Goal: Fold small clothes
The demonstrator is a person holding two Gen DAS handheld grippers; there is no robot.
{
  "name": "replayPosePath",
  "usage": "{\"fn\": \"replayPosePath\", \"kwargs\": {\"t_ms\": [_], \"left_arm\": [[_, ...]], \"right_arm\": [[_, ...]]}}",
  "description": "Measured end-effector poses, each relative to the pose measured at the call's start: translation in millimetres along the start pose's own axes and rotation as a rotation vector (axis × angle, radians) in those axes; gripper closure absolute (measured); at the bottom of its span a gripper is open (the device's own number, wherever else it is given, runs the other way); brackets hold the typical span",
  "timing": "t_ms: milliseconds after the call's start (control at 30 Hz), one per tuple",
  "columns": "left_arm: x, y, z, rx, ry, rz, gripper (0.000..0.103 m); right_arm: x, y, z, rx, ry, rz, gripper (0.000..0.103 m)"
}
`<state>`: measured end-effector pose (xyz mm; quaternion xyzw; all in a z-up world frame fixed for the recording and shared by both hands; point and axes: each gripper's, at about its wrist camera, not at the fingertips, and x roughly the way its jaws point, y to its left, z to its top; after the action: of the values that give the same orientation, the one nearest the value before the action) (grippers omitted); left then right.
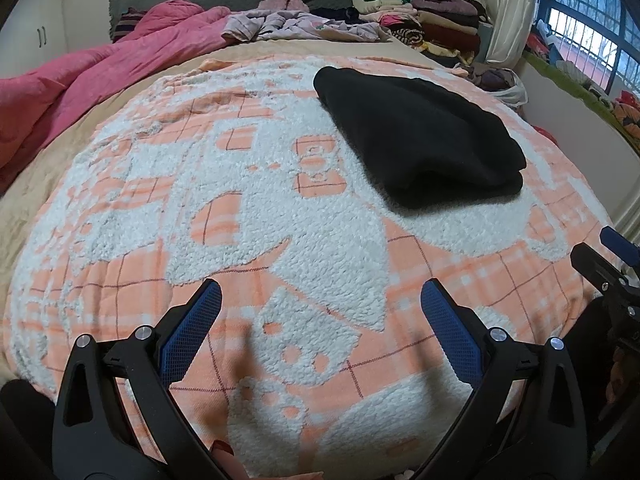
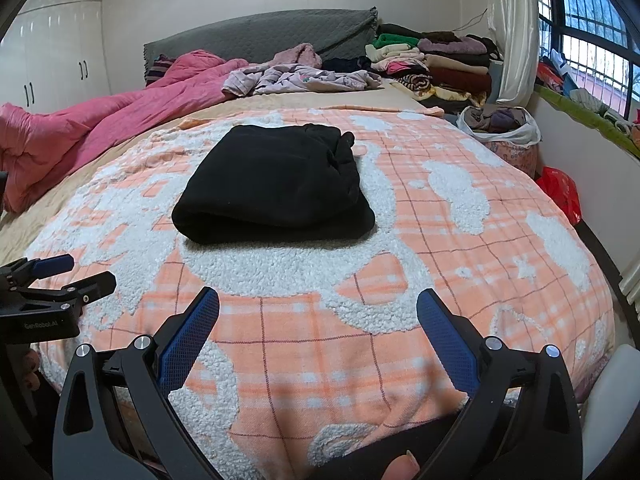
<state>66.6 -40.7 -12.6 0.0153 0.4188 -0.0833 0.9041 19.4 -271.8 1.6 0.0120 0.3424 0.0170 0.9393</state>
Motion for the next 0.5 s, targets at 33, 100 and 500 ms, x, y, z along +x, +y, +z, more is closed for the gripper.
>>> {"fn": "replayPosePath", "kwargs": {"t_ms": [33, 100, 500], "left_arm": [[0.1, 0.5, -0.1, -0.001, 0.001, -0.001, 0.010], [0.3, 1.1, 0.1, -0.001, 0.003, -0.002, 0.010], [0.5, -1.4, -2.7, 0.020, 0.008, 0.001, 0.010]], "right_arm": [[-0.2, 0.2, 0.1, 0.001, -0.001, -0.002, 0.004], [0.0, 0.4, -0.2, 0.001, 0.001, -0.002, 0.004], [-5.8, -6.4, 1.2, 0.040, -0.011, -0.027, 0.004]]}}
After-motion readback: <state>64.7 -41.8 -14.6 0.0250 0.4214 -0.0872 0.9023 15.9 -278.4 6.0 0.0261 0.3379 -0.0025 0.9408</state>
